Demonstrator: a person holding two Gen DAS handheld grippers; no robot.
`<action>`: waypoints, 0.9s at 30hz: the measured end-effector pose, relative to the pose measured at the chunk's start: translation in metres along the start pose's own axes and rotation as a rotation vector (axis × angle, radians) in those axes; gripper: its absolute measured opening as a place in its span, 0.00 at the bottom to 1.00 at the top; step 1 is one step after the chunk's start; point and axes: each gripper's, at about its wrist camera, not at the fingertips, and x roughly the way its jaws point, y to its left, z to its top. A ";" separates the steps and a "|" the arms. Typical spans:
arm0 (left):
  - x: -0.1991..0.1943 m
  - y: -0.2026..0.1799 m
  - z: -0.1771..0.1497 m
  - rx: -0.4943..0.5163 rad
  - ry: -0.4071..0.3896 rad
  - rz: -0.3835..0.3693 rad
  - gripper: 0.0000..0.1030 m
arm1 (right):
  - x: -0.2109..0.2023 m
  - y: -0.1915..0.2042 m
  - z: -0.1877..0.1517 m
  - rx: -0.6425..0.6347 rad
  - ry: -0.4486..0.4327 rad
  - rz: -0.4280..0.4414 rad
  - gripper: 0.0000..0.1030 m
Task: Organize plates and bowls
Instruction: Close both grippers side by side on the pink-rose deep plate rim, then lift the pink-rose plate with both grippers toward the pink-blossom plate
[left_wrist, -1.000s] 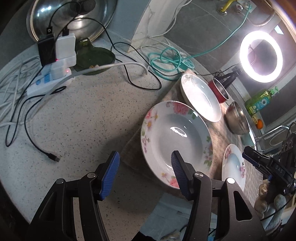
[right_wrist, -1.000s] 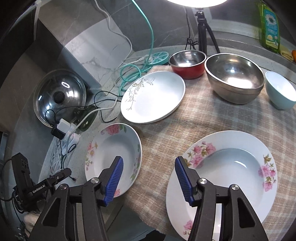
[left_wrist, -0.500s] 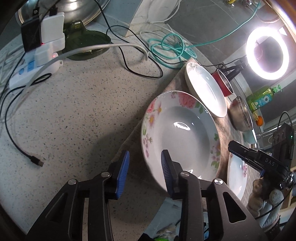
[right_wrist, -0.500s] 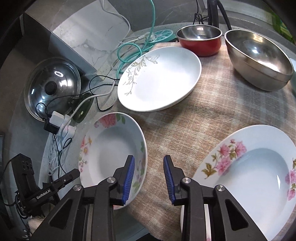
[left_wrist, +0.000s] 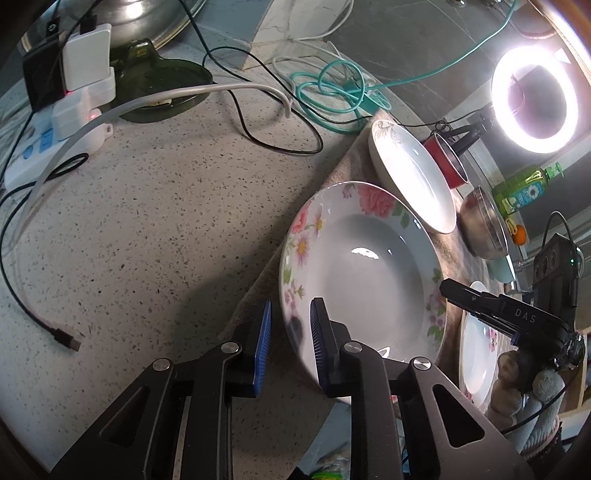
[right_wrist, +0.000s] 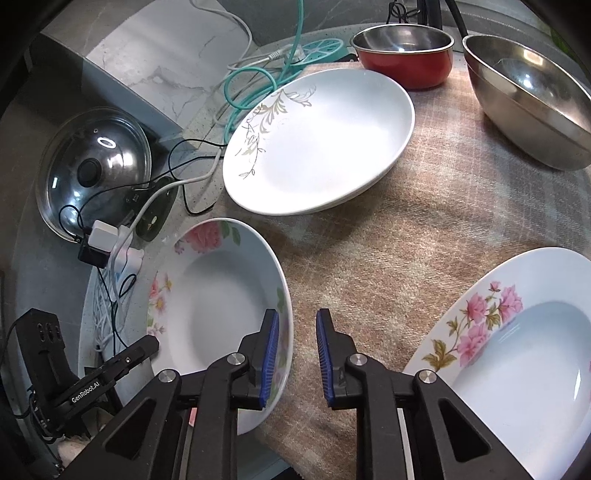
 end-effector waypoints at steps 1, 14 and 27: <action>0.000 -0.001 0.000 0.003 0.001 0.001 0.15 | 0.000 0.000 0.000 0.002 0.001 0.001 0.16; 0.004 -0.003 0.002 0.015 0.011 0.002 0.12 | 0.008 0.004 0.003 0.000 0.014 0.024 0.07; 0.005 -0.003 0.003 0.013 0.008 0.000 0.12 | 0.007 0.003 0.002 0.010 0.021 0.031 0.07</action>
